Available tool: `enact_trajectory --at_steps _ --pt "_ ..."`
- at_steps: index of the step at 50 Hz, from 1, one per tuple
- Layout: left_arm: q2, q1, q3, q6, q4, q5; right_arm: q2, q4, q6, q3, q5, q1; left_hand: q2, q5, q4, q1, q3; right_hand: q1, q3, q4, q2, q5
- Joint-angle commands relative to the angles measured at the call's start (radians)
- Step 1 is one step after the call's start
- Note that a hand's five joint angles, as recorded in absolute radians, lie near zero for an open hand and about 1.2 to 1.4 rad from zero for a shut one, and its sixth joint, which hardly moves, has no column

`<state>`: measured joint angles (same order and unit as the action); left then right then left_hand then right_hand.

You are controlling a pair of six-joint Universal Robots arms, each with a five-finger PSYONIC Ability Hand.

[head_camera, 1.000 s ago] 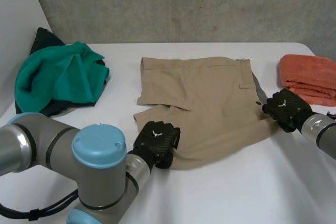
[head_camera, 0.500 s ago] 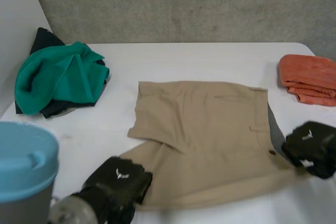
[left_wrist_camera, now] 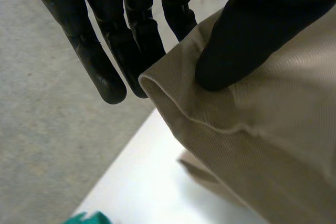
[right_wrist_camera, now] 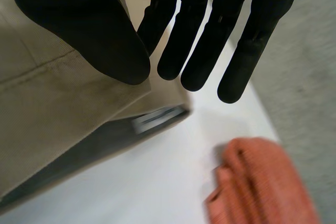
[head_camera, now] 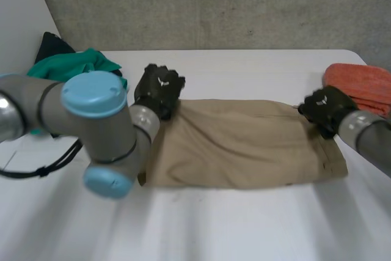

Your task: Fold the laundry.

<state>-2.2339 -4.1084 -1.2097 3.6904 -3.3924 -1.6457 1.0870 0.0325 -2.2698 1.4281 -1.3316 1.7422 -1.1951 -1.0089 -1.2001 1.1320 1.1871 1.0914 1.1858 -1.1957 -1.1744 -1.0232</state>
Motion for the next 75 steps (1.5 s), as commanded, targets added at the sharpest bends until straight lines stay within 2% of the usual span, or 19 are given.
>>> enact_trajectory --at_steps 1,11,12,13,14,15,17,19,25,30,33,38,43,51,55,56,65,72,75 --pt "-0.231 -0.052 0.272 0.017 -0.013 0.011 -0.191 -0.190 -0.017 -0.193 -0.070 0.053 -0.201 -0.213 -0.196 0.264 0.209 0.305 0.211 -0.201 -0.222 -0.198" --pt "-0.481 -0.076 0.568 0.019 -0.126 0.064 -0.447 -0.384 -0.040 -0.429 -0.133 0.092 -0.201 -0.213 -0.196 0.264 0.209 0.305 0.211 -0.201 -0.222 -0.198" --pt "-0.486 -0.078 0.570 0.019 -0.134 0.078 -0.464 -0.385 -0.040 -0.446 -0.139 0.095 -0.201 -0.213 -0.196 0.264 0.209 0.134 0.040 -0.030 -0.051 -0.028" --pt "-0.489 -0.078 0.570 0.017 -0.143 0.090 -0.479 -0.388 -0.042 -0.460 -0.150 0.099 -0.158 -0.170 -0.153 0.221 0.166 -0.213 -0.308 0.318 0.296 0.320" --pt "-0.490 -0.076 0.570 0.014 -0.154 0.099 -0.505 -0.391 -0.042 -0.477 -0.181 0.102 0.197 0.185 0.202 -0.134 -0.189 -0.789 -0.884 0.894 0.872 0.896" --pt "-0.490 -0.070 0.565 0.014 -0.180 0.106 -0.512 -0.391 -0.040 -0.483 -0.199 0.105 0.980 0.968 0.985 -0.916 -0.972 -0.917 -1.011 1.021 1.000 1.023" --pt "-0.489 -0.067 0.556 0.014 -0.203 0.106 -0.518 -0.391 -0.040 -0.492 -0.228 0.109 0.933 0.921 0.938 -0.870 -0.925 -0.917 -1.011 1.021 1.000 1.023" --pt "-0.475 -0.066 0.535 0.010 -0.223 0.100 -0.500 -0.388 -0.050 -0.492 -0.256 0.112 1.021 1.009 1.026 -0.957 -1.013 -0.917 -1.011 1.021 1.000 1.023" --pt "-0.331 -0.075 0.431 0.006 -0.223 0.047 -0.371 -0.369 -0.151 -0.405 -0.253 0.099 1.021 1.009 1.026 -0.957 -1.013 -0.917 -1.011 1.021 1.000 1.023" --pt "-0.149 -0.072 0.227 -0.012 -0.214 0.014 -0.138 -0.158 -0.223 -0.269 -0.114 0.060 1.021 1.009 1.026 -0.957 -1.013 -0.899 -0.993 1.003 0.982 1.005" --pt "-0.017 -0.067 0.058 -0.043 -0.212 0.014 -0.066 -0.001 -0.237 -0.197 -0.014 0.024 1.021 1.009 1.026 -0.957 -1.013 -0.731 -0.826 0.836 0.814 0.838" --pt "0.140 -0.058 -0.186 -0.121 -0.212 0.021 -0.042 0.132 -0.238 -0.091 0.058 -0.032 1.021 1.009 1.026 -0.957 -1.013 -0.642 -0.737 0.747 0.726 0.749" --pt "0.188 -0.040 -0.300 -0.193 -0.216 0.023 -0.042 0.093 -0.234 -0.012 0.068 -0.073 1.021 1.009 1.026 -0.957 -1.013 -0.639 -0.734 0.744 0.722 0.746" --pt "0.180 -0.024 -0.340 -0.236 -0.214 0.021 -0.128 -0.101 -0.228 0.022 0.046 -0.081 1.021 1.009 1.026 -0.957 -1.013 -0.552 -0.646 0.656 0.635 0.658" --pt "0.178 -0.020 -0.346 -0.237 -0.214 0.020 -0.139 -0.184 -0.235 0.025 0.000 -0.090 1.021 1.009 1.026 -0.957 -1.013 0.206 0.112 -0.102 -0.123 -0.100" --pt "0.180 -0.020 -0.346 -0.237 -0.214 0.020 -0.139 -0.189 -0.235 0.026 -0.006 -0.095 1.021 1.009 1.026 -0.957 -1.013 0.304 0.210 -0.200 -0.221 -0.198" --pt "0.232 -0.021 -0.355 -0.237 -0.211 0.015 -0.108 -0.187 -0.191 0.035 -0.077 -0.159 1.021 1.009 1.026 -0.957 -1.013 0.305 0.211 -0.201 -0.222 -0.198" --pt "0.327 -0.035 -0.410 -0.237 -0.212 0.020 0.010 -0.161 0.027 0.040 -0.083 -0.161 1.021 1.009 1.026 -0.957 -1.013 0.305 0.211 -0.201 -0.222 -0.198" --pt "0.358 -0.044 -0.430 -0.239 -0.212 0.020 0.027 -0.175 0.108 0.040 -0.067 -0.100 1.021 1.009 1.026 -0.957 -1.013 0.305 0.211 -0.201 -0.222 -0.198"
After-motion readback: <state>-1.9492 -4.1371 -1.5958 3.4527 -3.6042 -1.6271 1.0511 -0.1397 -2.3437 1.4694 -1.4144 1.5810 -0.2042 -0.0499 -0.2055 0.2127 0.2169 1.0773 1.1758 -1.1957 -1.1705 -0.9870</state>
